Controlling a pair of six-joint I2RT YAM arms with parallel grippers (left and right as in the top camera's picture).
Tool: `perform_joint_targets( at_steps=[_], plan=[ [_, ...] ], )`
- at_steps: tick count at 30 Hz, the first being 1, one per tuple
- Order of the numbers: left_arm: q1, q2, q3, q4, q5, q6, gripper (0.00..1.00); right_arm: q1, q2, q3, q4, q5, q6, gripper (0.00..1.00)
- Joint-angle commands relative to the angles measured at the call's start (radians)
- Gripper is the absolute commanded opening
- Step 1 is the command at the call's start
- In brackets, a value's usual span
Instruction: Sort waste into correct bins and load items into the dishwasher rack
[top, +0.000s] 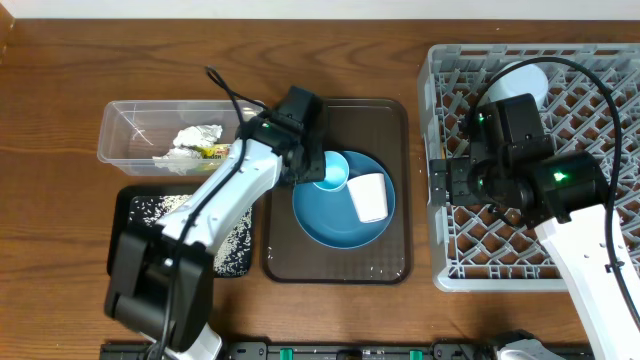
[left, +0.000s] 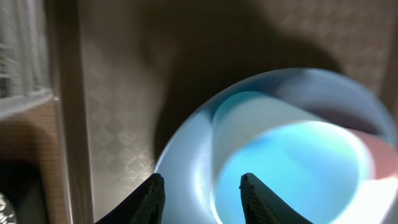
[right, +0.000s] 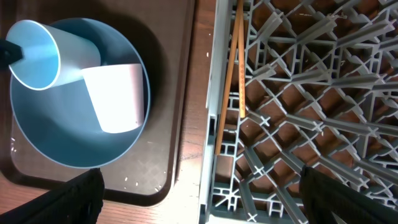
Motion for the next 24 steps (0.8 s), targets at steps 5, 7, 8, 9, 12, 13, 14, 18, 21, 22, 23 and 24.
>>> perform_joint_targets(
  at_steps=[5, 7, 8, 9, 12, 13, 14, 18, 21, 22, 23, 24],
  plan=[
    [0.002, 0.041, -0.013, 0.006, 0.012, 0.010, 0.28, -0.003, 0.002, 0.003, -0.001, 0.002, 0.011, 0.99],
    [0.002, 0.041, -0.013, 0.021, 0.011, 0.010, 0.19, -0.003, 0.002, 0.003, -0.001, 0.002, 0.011, 0.99],
    [0.002, 0.041, -0.013, 0.030, 0.011, 0.010, 0.19, -0.003, 0.002, 0.003, 0.000, 0.002, 0.011, 0.99],
    [0.002, 0.041, -0.013, 0.039, 0.011, 0.010, 0.19, -0.003, 0.002, 0.003, -0.001, 0.002, 0.011, 0.99],
    [0.002, 0.041, -0.013, 0.054, 0.013, 0.007, 0.14, -0.003, 0.002, 0.003, -0.001, 0.002, 0.011, 0.99],
    [0.002, 0.041, -0.013, 0.054, 0.014, 0.006, 0.10, -0.003, 0.002, 0.003, -0.001, 0.002, 0.011, 0.99],
    [0.002, 0.041, -0.013, 0.053, 0.015, 0.006, 0.06, -0.003, 0.002, 0.003, -0.001, 0.002, 0.011, 0.99],
    [0.005, 0.027, -0.011, 0.032, 0.015, 0.006, 0.06, -0.003, 0.001, 0.003, -0.001, 0.002, 0.011, 0.99],
    [0.020, -0.014, -0.010, 0.015, 0.015, 0.006, 0.06, -0.003, 0.002, 0.003, -0.001, 0.002, 0.011, 0.99],
    [0.028, -0.034, -0.010, 0.011, 0.015, 0.006, 0.06, -0.003, 0.001, 0.003, -0.001, 0.002, 0.011, 0.99],
    [0.038, -0.062, -0.010, 0.006, 0.017, 0.006, 0.06, -0.003, 0.002, 0.003, -0.001, 0.002, 0.011, 0.99],
    [0.050, -0.092, -0.010, 0.000, 0.032, 0.011, 0.06, -0.003, 0.002, 0.003, -0.001, 0.002, 0.011, 0.99]
  ],
)
